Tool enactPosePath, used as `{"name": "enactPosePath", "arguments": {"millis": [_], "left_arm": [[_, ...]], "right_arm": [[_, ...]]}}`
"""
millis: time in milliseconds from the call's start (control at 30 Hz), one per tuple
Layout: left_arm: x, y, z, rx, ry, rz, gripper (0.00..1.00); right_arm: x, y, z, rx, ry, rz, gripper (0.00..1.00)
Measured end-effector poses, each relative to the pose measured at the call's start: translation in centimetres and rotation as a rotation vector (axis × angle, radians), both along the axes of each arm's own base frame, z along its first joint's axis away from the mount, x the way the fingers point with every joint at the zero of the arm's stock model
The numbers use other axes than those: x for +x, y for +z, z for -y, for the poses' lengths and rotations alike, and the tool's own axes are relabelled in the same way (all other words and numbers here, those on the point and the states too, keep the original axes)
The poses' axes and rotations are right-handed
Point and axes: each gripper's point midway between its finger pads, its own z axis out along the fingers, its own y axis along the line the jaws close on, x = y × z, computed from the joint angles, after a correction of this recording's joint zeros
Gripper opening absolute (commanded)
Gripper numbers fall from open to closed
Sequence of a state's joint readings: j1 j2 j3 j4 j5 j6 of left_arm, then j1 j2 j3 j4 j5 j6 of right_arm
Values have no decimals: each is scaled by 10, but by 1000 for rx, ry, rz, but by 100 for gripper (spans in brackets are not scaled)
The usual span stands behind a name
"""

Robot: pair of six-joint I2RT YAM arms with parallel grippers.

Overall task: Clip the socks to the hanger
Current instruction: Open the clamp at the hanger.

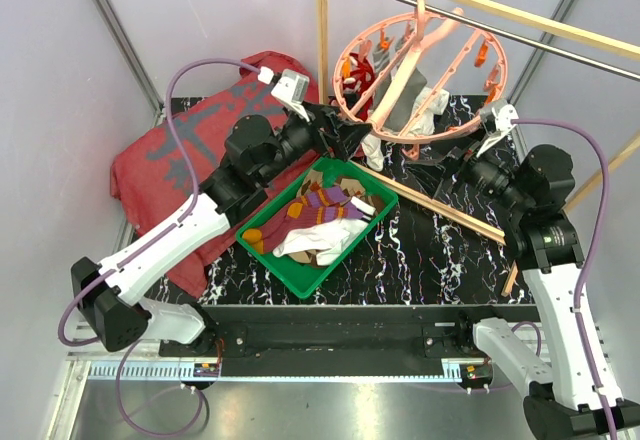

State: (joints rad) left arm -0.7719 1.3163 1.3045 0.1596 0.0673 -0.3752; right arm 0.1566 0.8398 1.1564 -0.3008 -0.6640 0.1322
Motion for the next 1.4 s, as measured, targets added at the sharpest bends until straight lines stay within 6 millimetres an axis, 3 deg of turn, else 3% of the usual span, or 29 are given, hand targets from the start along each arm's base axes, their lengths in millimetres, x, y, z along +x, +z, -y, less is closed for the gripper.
{"name": "enactPosePath", "arguments": {"millis": [333,533,800,1167,1267,1400], "left_arm": [[-9,-4,32,13,-86,-2,98],[-16,-3,38,26,-103,-1,98],[-11,-11,33,71,-64,-14,98],[-5,-19,27,127,-20,-14,98],[-4,-19,27,132,-17,-9,98],[-4,-19,26,134,-16,-6,98]], "right_arm": [[8,-27,10,-30,-69,9,88],[12,-43,11,-52,-80,-7,87],[15,-36,16,-75,-108,43,86],[15,-3,20,-89,-125,131,76],[18,-3,19,-91,-125,125,71],[18,-5,19,-92,-125,117,55]]}}
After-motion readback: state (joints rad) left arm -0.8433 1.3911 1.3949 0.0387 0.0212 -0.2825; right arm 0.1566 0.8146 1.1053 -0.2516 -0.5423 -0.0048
